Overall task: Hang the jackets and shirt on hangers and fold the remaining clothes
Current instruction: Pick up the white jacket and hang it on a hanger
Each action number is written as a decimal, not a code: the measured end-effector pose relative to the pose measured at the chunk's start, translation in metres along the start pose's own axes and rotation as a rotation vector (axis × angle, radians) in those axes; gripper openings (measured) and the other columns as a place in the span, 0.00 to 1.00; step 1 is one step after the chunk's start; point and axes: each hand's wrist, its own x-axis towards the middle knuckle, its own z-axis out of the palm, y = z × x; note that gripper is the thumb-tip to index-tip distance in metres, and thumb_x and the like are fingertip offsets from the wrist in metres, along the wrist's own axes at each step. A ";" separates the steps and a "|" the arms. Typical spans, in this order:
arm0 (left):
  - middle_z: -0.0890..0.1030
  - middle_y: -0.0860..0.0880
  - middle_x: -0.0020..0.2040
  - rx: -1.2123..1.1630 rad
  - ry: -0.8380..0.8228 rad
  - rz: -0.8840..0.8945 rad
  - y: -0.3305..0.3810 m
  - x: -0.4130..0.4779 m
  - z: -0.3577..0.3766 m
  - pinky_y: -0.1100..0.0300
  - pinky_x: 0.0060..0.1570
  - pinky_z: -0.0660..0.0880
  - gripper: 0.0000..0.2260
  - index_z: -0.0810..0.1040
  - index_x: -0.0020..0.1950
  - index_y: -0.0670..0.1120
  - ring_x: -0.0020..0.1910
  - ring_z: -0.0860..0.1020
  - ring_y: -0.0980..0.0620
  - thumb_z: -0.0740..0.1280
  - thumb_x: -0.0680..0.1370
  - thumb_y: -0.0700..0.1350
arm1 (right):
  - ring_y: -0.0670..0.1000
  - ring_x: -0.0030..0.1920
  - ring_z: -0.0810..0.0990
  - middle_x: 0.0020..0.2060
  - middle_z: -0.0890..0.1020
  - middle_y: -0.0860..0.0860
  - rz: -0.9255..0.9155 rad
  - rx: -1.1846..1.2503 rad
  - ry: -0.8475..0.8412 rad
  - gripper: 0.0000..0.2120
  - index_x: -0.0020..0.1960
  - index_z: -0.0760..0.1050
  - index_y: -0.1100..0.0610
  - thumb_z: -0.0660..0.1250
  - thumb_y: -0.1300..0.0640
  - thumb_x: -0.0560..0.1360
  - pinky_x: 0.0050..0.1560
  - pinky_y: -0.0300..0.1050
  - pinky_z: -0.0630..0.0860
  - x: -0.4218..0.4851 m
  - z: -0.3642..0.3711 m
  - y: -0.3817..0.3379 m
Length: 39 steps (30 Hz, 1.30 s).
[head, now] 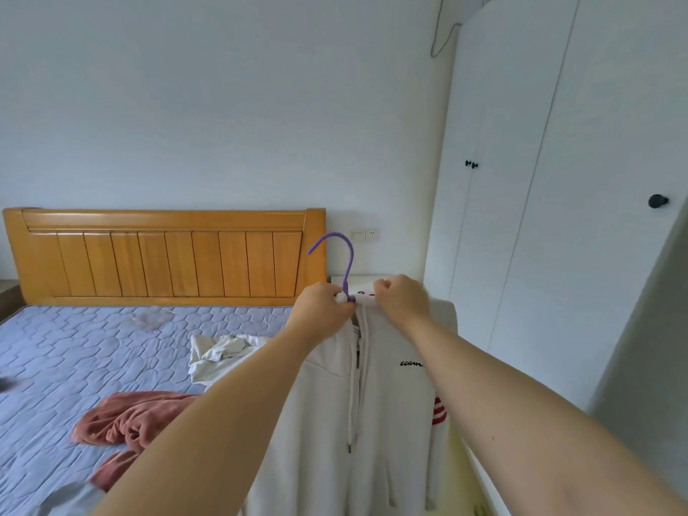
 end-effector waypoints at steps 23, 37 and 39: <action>0.81 0.52 0.53 -0.116 -0.845 0.684 0.160 0.277 0.201 0.63 0.53 0.71 0.10 0.81 0.54 0.51 0.52 0.77 0.55 0.73 0.73 0.47 | 0.50 0.30 0.57 0.22 0.57 0.45 0.415 0.000 0.138 0.26 0.24 0.55 0.52 0.69 0.50 0.70 0.35 0.45 0.54 0.143 -0.130 0.218; 0.74 0.47 0.33 -0.095 -1.055 1.396 0.310 0.162 0.375 0.63 0.33 0.63 0.12 0.76 0.35 0.43 0.38 0.71 0.48 0.70 0.75 0.46 | 0.49 0.28 0.60 0.21 0.62 0.47 1.056 -0.014 0.730 0.21 0.28 0.64 0.57 0.74 0.55 0.70 0.31 0.43 0.55 -0.039 -0.232 0.291; 0.73 0.48 0.32 -0.185 -1.067 1.412 0.334 0.135 0.394 0.59 0.35 0.64 0.12 0.74 0.33 0.44 0.38 0.71 0.48 0.71 0.75 0.44 | 0.49 0.27 0.59 0.17 0.60 0.44 1.103 -0.022 0.838 0.24 0.25 0.61 0.54 0.74 0.55 0.70 0.30 0.44 0.55 -0.058 -0.246 0.298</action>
